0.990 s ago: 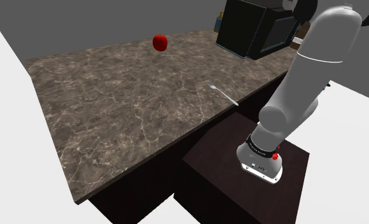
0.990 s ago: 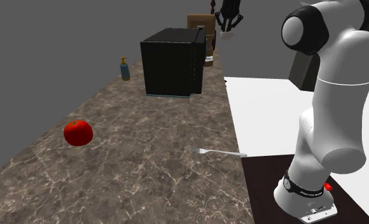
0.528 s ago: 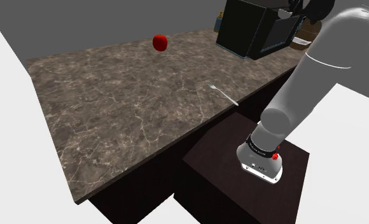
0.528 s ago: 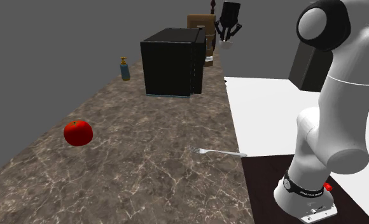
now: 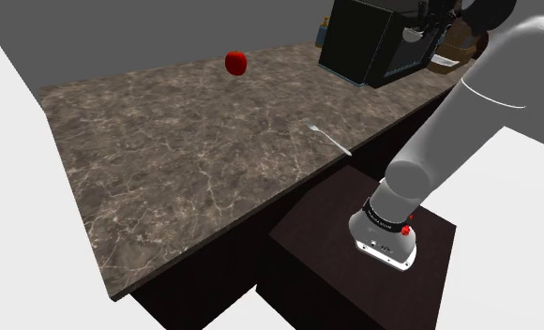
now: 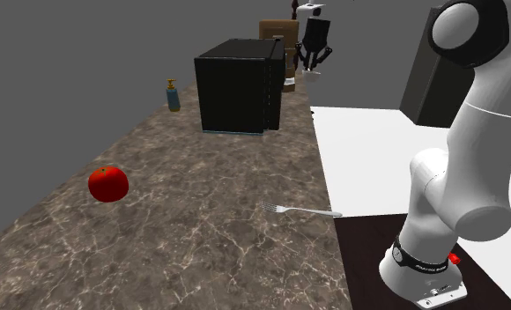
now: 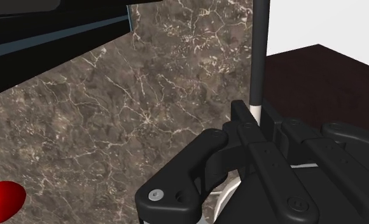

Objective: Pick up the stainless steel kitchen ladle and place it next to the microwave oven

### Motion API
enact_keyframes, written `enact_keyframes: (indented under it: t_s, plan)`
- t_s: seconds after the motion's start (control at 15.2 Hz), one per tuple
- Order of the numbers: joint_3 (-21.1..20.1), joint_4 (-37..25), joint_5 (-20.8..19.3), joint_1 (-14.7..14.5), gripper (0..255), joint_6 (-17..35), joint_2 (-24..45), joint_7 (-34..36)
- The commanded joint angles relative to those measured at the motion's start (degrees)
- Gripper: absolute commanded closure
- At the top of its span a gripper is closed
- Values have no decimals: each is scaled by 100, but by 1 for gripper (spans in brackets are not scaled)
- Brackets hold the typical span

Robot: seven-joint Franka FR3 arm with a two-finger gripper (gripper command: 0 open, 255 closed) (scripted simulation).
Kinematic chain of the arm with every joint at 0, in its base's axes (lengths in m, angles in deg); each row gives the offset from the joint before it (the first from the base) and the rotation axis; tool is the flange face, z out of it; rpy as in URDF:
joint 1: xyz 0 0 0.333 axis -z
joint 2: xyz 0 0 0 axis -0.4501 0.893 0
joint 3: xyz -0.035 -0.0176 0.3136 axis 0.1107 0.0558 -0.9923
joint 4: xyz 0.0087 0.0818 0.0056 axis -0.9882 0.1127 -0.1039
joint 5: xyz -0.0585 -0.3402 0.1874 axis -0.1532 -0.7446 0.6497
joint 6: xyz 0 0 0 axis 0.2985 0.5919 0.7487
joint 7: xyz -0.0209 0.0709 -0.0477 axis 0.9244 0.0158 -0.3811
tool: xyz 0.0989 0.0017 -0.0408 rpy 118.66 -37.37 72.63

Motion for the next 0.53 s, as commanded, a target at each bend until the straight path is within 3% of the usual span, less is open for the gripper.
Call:
enact_keyframes:
  t_s: [0.0,0.46]
  plan:
    - [-41,219,-94,-17,255,166,-109,46]
    - [-127,910,-278,-25,255,737,-332,139]
